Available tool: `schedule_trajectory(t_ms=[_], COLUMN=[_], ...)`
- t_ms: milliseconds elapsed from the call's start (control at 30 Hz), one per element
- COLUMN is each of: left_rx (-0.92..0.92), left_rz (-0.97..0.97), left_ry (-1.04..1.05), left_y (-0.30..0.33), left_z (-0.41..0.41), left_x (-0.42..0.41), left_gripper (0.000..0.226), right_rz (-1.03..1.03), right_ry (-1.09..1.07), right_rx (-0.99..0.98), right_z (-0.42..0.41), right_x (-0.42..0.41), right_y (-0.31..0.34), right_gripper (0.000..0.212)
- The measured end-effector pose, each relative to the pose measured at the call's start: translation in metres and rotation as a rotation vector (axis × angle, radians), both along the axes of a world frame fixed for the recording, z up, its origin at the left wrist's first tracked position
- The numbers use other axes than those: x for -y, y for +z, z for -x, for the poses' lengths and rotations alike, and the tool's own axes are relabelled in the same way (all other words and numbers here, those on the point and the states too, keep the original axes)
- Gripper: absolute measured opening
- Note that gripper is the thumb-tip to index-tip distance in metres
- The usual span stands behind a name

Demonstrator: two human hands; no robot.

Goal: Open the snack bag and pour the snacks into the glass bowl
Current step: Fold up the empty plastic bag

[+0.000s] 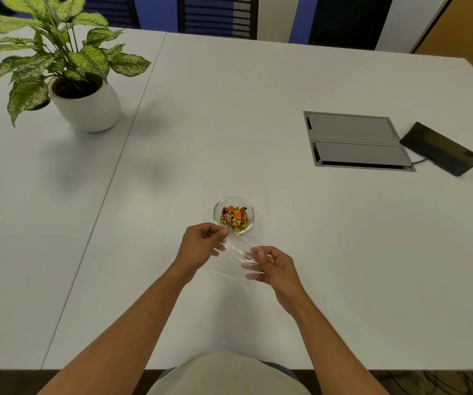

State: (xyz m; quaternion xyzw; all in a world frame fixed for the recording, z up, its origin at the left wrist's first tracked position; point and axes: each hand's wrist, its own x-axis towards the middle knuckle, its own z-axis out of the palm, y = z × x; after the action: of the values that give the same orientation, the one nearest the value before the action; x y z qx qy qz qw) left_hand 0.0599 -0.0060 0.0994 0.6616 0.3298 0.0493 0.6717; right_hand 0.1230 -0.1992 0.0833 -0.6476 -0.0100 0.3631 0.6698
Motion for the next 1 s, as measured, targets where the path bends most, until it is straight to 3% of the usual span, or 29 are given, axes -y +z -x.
schedule_trajectory(t_ms=[167,367,533,733,1000], left_rx=[0.013,-0.037,-0.072,-0.063,-0.043], left_rz=[-0.019,-0.128,-0.207,-0.164,0.072], left_ry=[-0.036,-0.291,-0.415,-0.362,-0.219], left_y=[0.005,0.009,0.012,0.009,-0.007], left_z=[0.0,-0.005,-0.009,-0.001,0.021], left_x=[-0.002,0.003,0.007,-0.003,-0.012], left_gripper=[0.01,0.018,0.019,0.019,0.011], right_rz=[0.026,0.086,0.072,0.112,0.11], right_ry=[0.04,0.114,0.187,0.059,-0.111], right_rx=[0.012,0.143,0.102,0.1,0.051], right_z=[-0.005,-0.016,-0.017,-0.012,-0.008], right_x=[0.001,-0.004,-0.021,-0.02,-0.018], right_y=[0.003,0.015,0.022,0.014,0.009], right_gripper=[0.018,0.013,0.015,0.015,0.016])
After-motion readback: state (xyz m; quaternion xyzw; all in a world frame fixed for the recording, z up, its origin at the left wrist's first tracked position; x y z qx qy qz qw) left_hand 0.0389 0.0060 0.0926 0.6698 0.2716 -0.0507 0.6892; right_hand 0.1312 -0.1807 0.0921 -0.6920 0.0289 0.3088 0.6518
